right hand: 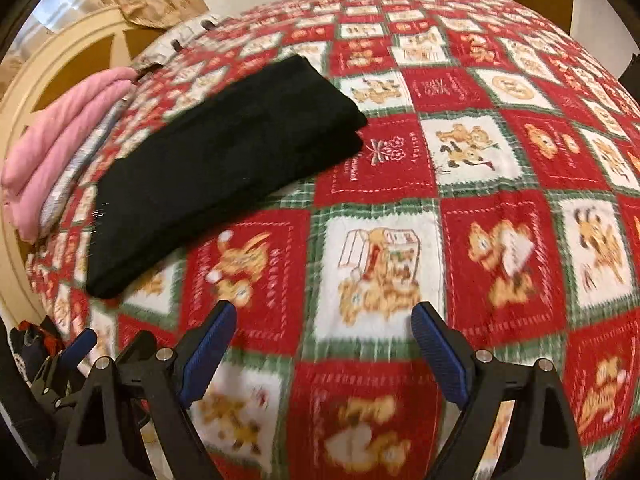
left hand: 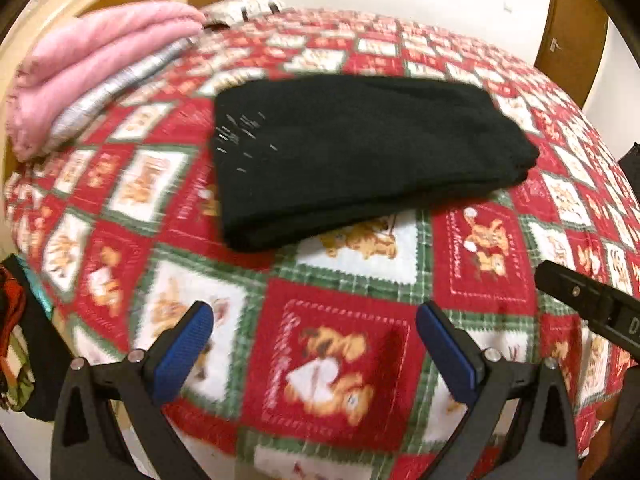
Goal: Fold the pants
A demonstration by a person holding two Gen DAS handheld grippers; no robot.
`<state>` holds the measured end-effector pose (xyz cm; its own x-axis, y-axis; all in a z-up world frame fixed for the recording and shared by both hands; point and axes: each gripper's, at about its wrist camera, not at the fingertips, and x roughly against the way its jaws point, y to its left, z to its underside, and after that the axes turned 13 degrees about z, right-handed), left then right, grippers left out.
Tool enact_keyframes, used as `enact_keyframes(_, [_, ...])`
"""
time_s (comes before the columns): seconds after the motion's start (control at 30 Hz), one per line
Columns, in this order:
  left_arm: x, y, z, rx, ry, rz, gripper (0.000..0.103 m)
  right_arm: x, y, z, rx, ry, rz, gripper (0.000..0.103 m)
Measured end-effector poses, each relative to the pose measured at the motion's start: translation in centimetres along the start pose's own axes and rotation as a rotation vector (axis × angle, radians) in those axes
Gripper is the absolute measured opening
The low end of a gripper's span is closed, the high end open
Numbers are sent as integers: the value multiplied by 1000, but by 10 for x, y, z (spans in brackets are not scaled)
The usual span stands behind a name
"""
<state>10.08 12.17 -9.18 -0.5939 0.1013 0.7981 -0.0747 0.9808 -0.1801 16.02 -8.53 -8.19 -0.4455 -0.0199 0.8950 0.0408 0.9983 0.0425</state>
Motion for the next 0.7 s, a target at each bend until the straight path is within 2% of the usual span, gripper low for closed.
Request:
enact_keyframes(0.1, [40, -10, 12, -67, -145, -84, 103, 41, 3, 14, 36, -138, -33, 90])
enact_keyframes(0.2, [70, -19, 23, -123, -229, -134, 103, 82, 8, 28, 82, -287, -44, 90])
enact_keyframes(0.27, [84, -22, 27, -122, -263, -139, 103, 109, 9, 39, 111, -388, -40, 90])
enact_keyframes(0.33, [99, -27, 23, -104, -288, -100, 103, 130, 8, 49, 117, -455, -35, 90])
enact_keyframes(0.4, [109, -32, 20, -113, -312, -74, 103, 141, 7, 52, 108, -486, -33, 90])
enact_keyframes(0.5, [121, -42, 25, -134, -361, -83, 103, 157, -6, 58, 54, -520, -41, 90])
enact_keyframes(0.7, [133, -52, 31, -138, -387, -38, 103, 176, -24, 64, -36, -594, -44, 90])
